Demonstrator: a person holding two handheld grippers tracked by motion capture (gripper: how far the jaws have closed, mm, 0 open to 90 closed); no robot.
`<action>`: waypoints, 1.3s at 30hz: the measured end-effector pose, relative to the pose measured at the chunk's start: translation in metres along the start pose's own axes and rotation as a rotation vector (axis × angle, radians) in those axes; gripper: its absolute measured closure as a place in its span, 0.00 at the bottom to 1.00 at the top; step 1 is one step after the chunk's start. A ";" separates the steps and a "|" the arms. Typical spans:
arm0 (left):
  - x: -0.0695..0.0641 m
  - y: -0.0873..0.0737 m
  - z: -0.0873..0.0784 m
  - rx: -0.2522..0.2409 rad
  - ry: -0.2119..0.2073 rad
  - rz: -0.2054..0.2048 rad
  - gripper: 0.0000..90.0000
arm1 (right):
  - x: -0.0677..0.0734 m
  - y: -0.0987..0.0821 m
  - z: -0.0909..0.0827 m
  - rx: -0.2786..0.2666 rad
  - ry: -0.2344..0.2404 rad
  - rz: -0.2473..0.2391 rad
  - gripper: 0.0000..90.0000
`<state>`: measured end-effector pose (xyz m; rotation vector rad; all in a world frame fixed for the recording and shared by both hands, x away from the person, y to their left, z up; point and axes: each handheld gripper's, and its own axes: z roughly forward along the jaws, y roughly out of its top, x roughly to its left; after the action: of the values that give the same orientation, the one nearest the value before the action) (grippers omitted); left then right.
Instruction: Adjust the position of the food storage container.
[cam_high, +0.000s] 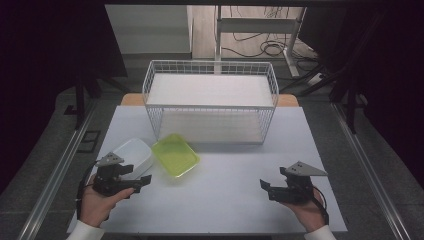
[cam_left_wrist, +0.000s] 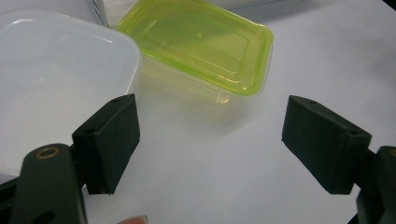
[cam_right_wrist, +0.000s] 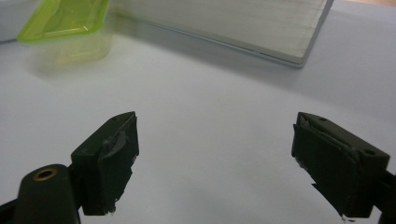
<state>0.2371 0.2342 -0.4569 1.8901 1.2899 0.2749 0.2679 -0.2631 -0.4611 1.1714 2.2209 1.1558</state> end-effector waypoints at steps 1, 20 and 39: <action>0.000 0.000 0.000 0.000 0.000 0.000 0.21 | 0.000 0.000 0.000 0.000 0.000 0.000 0.16; -0.011 0.011 -0.013 -0.016 -0.019 0.022 0.27 | 0.010 0.001 -0.003 -0.018 -0.012 0.033 0.16; -0.005 0.067 -0.010 0.033 -0.026 0.044 0.41 | 0.007 -0.002 0.006 0.049 -0.034 0.057 0.15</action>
<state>0.2745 0.2252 -0.4012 1.9454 1.2437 0.2527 0.2666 -0.2554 -0.4657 1.2718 2.2160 1.1008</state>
